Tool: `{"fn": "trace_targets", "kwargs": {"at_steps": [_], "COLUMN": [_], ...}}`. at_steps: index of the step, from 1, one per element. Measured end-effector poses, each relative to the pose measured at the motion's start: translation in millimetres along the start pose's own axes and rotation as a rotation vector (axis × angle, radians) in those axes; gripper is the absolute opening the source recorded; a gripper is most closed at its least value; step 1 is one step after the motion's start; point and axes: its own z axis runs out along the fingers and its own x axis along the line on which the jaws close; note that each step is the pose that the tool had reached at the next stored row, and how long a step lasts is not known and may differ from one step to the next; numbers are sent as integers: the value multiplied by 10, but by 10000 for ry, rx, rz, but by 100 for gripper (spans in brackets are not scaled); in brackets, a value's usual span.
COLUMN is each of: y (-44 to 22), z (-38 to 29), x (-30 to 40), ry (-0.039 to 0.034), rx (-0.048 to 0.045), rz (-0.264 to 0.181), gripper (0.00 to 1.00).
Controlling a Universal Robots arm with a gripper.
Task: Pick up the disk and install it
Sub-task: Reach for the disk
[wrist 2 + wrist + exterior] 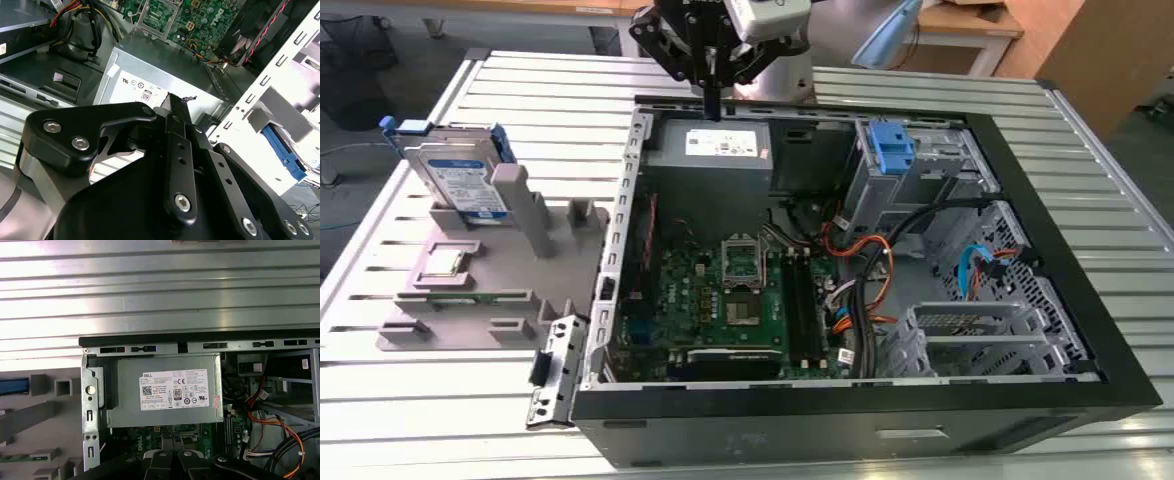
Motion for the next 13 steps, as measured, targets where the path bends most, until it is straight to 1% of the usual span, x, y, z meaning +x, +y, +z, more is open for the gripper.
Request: {"fn": "trace_targets", "kwargs": {"at_steps": [13], "y": [0], "z": [0], "x": [5], "ry": [-1], "rx": [0], "rz": [1], "gripper": [10]}}
